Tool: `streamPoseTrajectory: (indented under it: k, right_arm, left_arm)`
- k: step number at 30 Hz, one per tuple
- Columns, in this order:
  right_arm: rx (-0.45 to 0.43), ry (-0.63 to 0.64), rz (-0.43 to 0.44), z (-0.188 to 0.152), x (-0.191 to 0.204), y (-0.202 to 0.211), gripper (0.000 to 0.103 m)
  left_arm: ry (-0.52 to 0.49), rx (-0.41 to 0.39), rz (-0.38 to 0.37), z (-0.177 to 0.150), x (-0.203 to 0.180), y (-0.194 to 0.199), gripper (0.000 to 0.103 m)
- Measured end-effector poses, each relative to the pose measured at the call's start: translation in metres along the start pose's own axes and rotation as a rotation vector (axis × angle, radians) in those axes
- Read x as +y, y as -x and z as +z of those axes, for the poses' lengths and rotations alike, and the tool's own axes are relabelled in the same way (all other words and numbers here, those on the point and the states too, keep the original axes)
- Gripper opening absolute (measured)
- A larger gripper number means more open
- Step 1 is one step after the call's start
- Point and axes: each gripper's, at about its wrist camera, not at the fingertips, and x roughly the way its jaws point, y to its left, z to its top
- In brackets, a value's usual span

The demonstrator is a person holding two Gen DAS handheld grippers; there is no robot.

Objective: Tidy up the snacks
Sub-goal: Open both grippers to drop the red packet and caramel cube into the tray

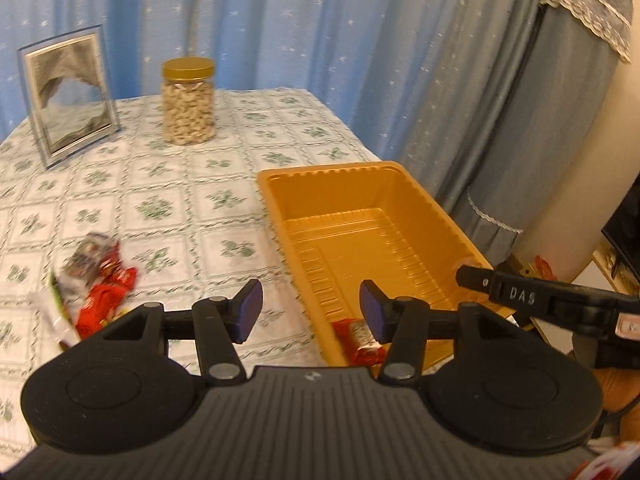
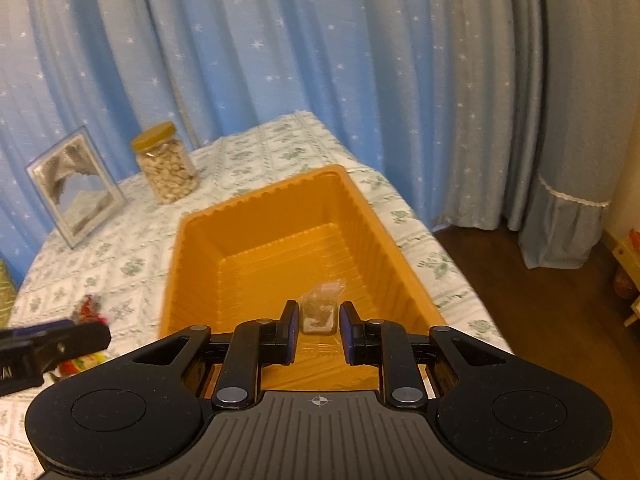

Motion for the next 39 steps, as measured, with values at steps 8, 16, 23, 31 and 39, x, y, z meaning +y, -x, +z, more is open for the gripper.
streamPoseTrajectory:
  k: [8,16,23,31,39]
  right_arm:
    - [-0.022,-0.029,0.026,-0.001,0.005,0.017,0.06]
    - [0.002,-0.022,0.036,-0.028,0.022,0.054,0.06]
    - [0.013,0.031,0.08,-0.047,0.055,0.078,0.06]
    - [0.027,0.104,0.133,-0.062,0.094,0.088,0.06]
    - [0.04,0.164,0.167,-0.071,0.121,0.09,0.06]
  left_arm:
    - [0.004,-0.01,0.04,-0.014,0.018,0.028,0.054]
    - [0.024,-0.015,0.08,-0.037,0.04,0.063,0.058]
    - [0.052,-0.02,0.134,-0.058,0.062,0.096,0.061]
    - [0.092,-0.039,0.206,-0.074,0.091,0.131,0.062]
    - [0.114,-0.039,0.25,-0.083,0.111,0.149,0.062]
